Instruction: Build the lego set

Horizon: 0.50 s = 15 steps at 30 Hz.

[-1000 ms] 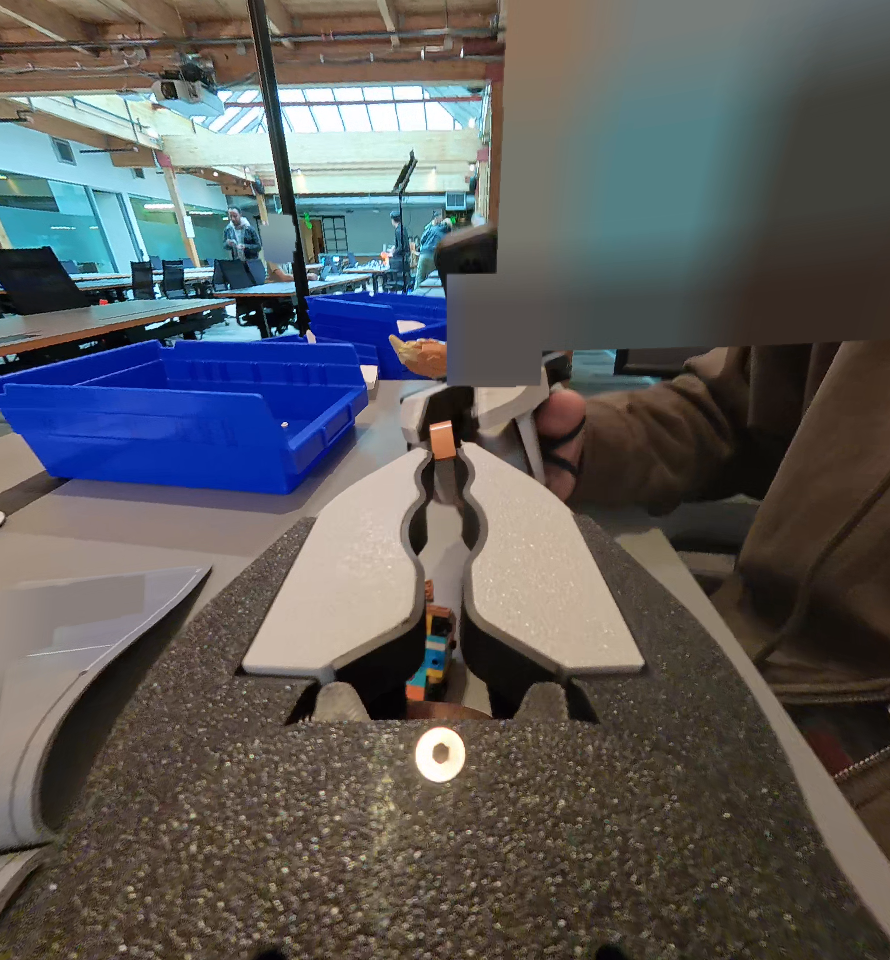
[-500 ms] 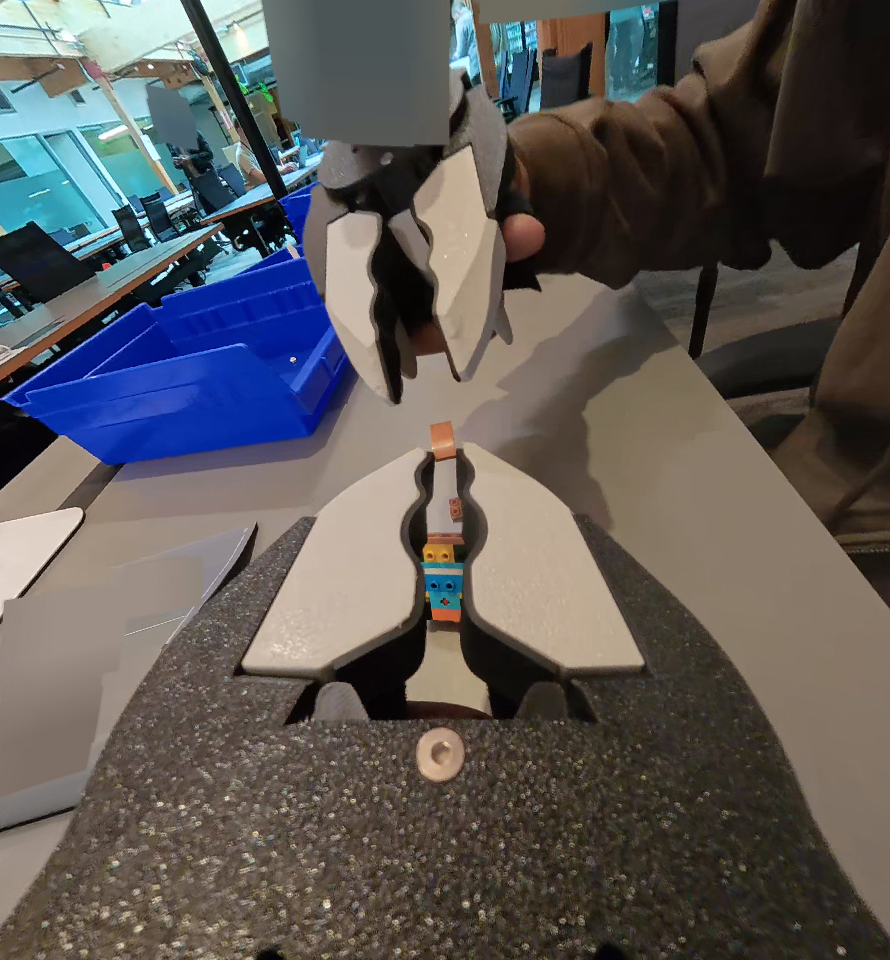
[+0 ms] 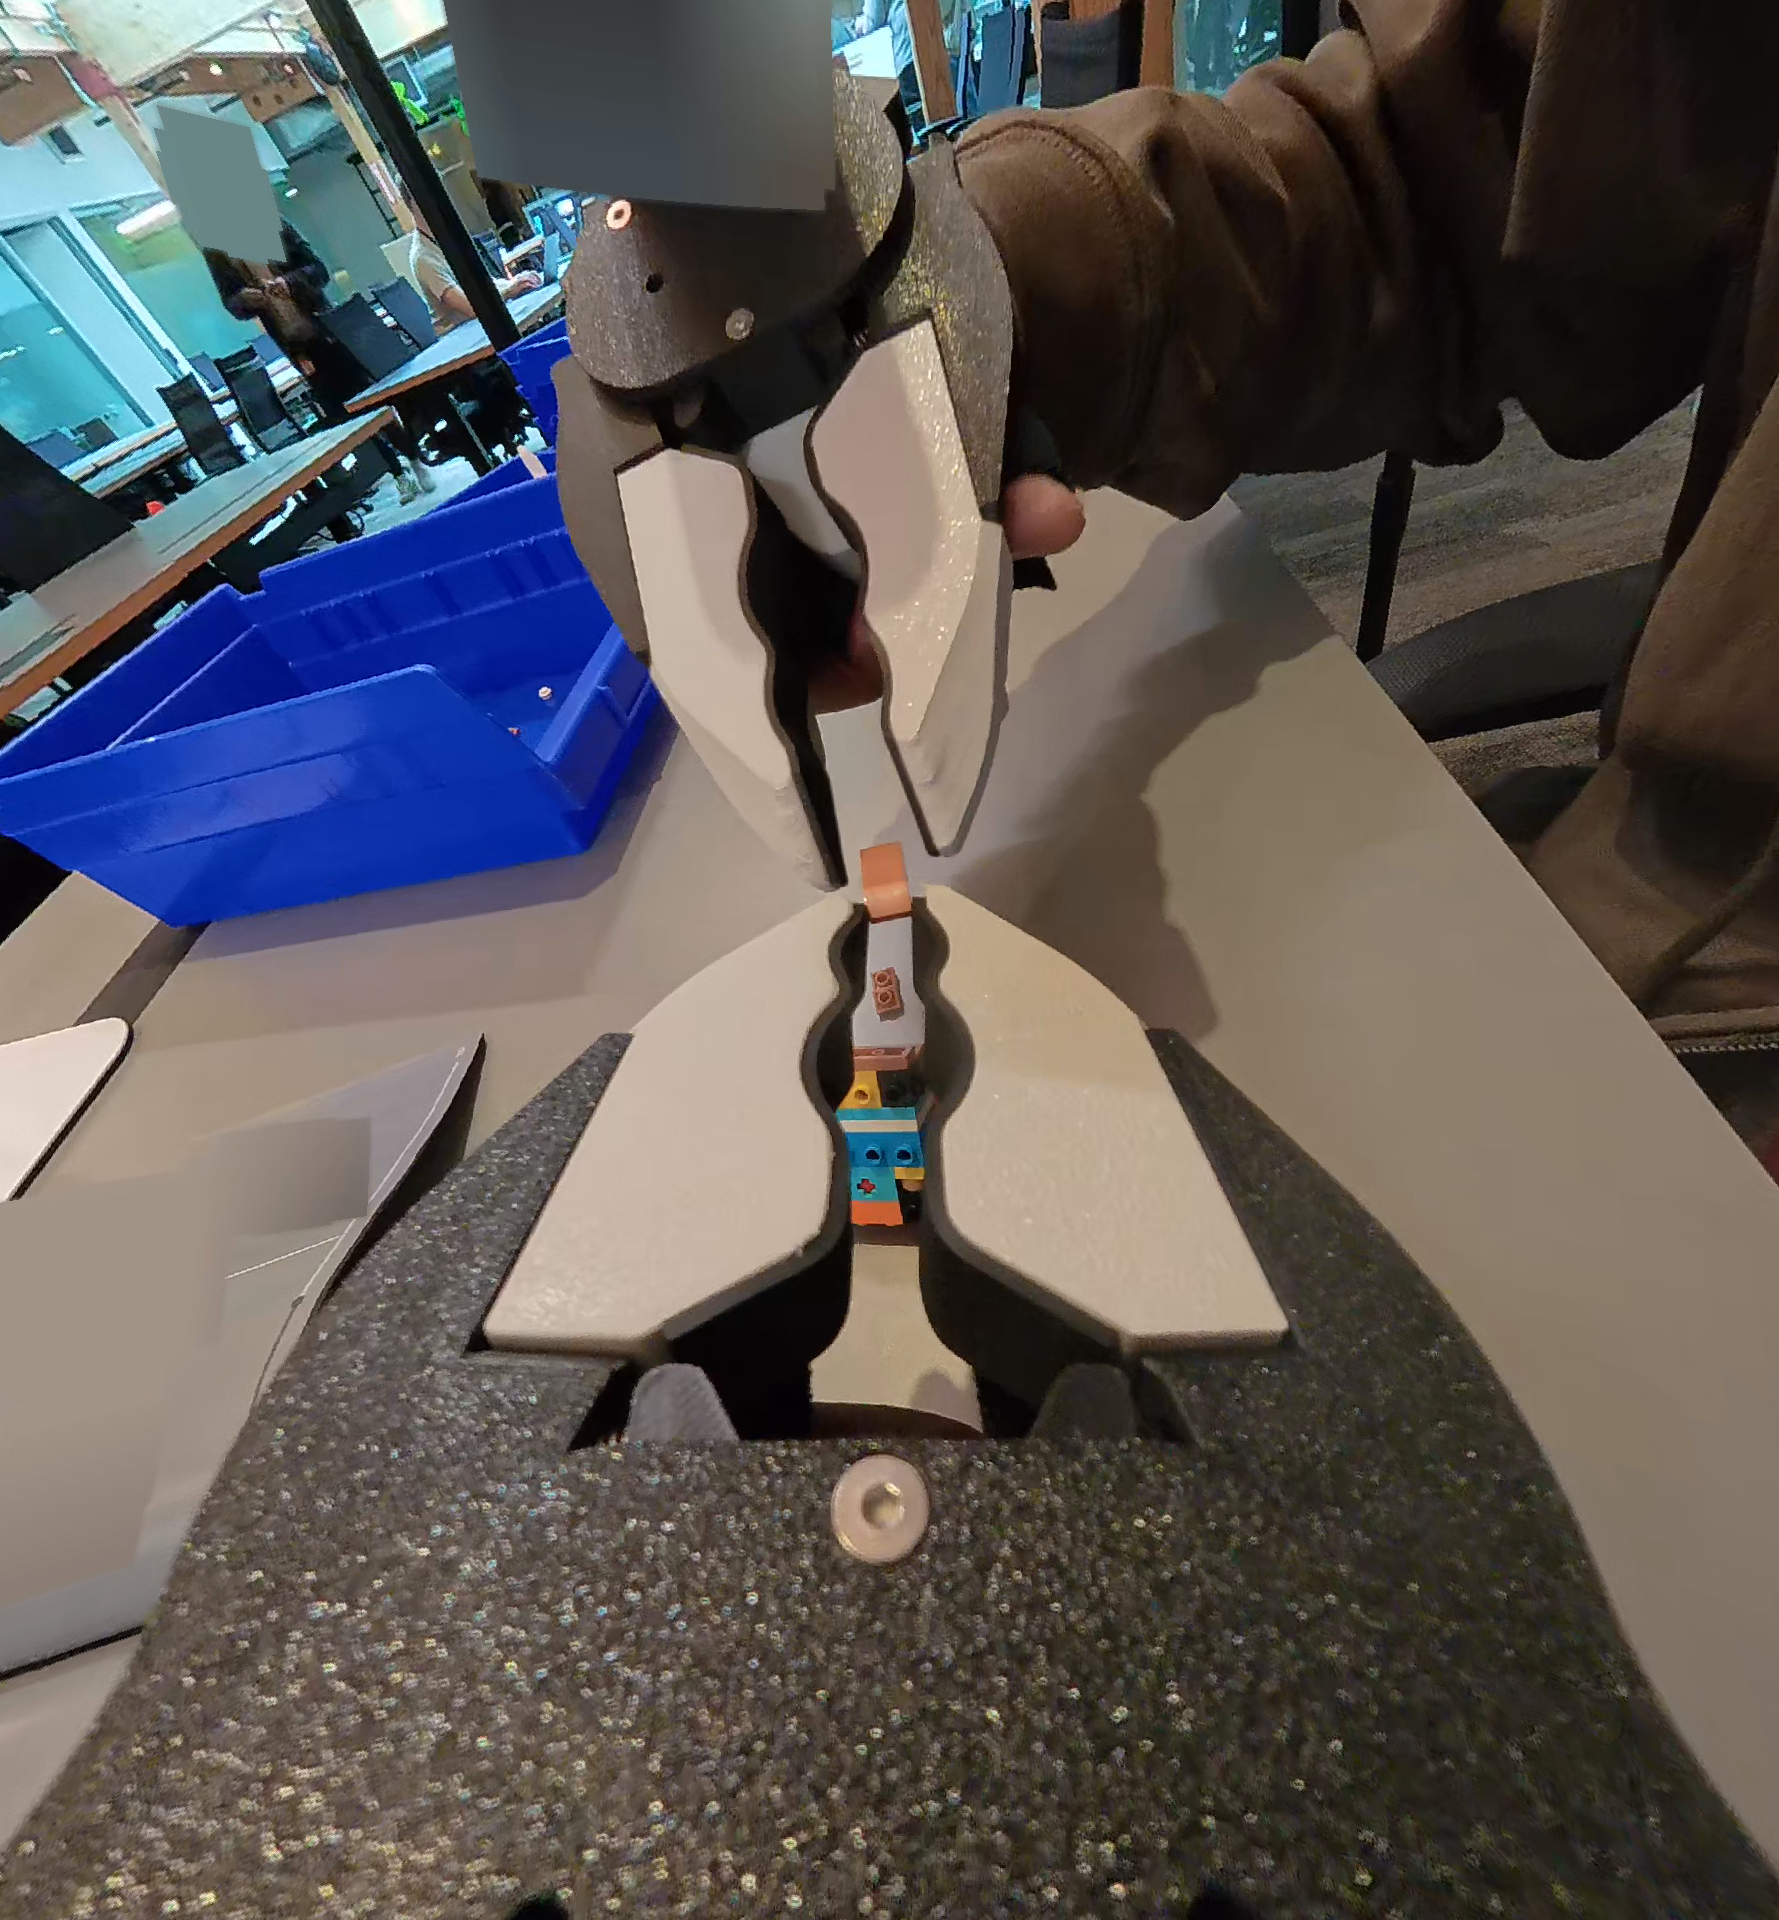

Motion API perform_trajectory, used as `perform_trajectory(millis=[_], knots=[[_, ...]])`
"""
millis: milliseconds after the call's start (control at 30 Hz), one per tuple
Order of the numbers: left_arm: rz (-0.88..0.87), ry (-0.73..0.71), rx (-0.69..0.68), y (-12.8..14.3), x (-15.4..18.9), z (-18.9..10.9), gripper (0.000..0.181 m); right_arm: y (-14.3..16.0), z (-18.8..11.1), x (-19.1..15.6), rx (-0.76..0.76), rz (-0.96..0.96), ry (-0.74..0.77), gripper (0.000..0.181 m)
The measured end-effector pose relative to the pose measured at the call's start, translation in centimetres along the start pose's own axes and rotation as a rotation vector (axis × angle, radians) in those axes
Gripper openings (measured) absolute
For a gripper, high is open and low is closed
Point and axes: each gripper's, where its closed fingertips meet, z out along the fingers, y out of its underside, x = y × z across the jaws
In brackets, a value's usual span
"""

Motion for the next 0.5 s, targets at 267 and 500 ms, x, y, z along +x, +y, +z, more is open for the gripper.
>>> perform_trajectory(millis=[267,500], knots=[[0.002,0.004,-0.007,0.13,0.1,0.08,0.008,0.19,0.0,0.0,-0.018,-0.017,-0.003,0.012],[0.0,0.008,-0.011,0.21,0.17,0.13,0.008,0.37,0.15,-0.03,-0.03,-0.031,-0.001,0.008]])
